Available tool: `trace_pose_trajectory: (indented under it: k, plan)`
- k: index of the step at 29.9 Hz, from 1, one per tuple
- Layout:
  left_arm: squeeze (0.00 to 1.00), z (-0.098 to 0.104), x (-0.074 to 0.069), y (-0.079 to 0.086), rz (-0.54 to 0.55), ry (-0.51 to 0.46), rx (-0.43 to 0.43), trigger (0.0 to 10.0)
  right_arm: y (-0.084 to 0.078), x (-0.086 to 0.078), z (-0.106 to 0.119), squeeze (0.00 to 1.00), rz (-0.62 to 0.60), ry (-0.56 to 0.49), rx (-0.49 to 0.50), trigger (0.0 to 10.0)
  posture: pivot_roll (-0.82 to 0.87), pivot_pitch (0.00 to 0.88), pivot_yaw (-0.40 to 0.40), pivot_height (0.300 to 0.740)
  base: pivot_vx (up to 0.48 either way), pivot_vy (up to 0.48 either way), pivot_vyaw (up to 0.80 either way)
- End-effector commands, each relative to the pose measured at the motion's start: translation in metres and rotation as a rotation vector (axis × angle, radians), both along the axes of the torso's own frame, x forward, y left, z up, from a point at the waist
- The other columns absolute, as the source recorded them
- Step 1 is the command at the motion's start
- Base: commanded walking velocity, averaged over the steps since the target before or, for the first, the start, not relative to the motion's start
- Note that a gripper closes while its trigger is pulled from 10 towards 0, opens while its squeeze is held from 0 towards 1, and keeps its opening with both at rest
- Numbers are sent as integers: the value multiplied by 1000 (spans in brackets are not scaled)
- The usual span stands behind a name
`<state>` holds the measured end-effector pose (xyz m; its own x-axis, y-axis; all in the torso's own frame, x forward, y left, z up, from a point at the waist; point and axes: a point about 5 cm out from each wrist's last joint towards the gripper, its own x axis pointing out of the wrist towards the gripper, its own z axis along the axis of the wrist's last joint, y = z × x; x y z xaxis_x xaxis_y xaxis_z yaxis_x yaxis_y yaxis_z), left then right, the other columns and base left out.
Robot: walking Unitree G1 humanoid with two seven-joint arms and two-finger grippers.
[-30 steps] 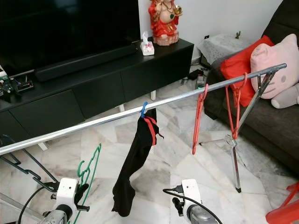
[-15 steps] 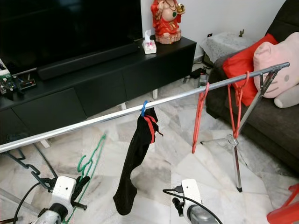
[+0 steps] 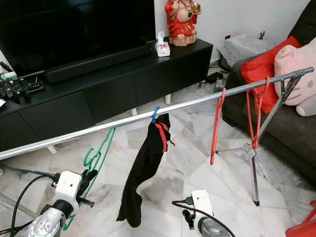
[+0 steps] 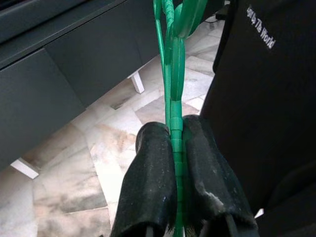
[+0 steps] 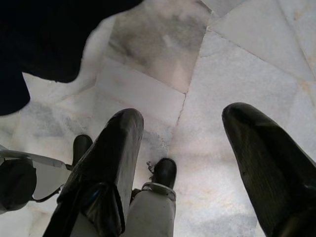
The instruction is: Hang hanger
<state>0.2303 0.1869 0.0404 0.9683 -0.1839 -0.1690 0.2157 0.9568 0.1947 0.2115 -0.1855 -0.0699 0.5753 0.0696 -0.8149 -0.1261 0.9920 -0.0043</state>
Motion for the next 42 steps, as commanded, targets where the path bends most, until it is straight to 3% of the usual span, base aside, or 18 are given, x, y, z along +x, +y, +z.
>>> trace_pose_trajectory:
  k: [1, 11, 19, 30, 42]
  plan:
    - [0, 7, 6, 4, 37, -18, -8, 10000, 3, -1, -1, 0, 5, 8, 6, 10000, -69, 0, 59, 732, 0, 0, 0]
    - [0, 13, 12, 2, 105, -1, -18, 10000, 3, -1, -1, 0, 15, 9, 4, 10000, -68, 0, 56, 732, 0, 0, 0]
    - [0, 28, 18, 0, 148, -79, -59, 10000, 3, 0, 0, 0, 20, 8, 3, 10000, -66, 0, 51, 732, 0, 0, 0]
    - [0, 30, 9, 6, 137, -97, -24, 10000, 2, 1, 0, 0, 30, 7, 1, 10000, -57, 0, 43, 732, 0, 0, 0]
    - [0, 28, 26, 7, 253, -47, -24, 10000, 2, 2, 1, 0, 31, 9, 2, 10000, -60, 0, 39, 732, 0, 0, 0]
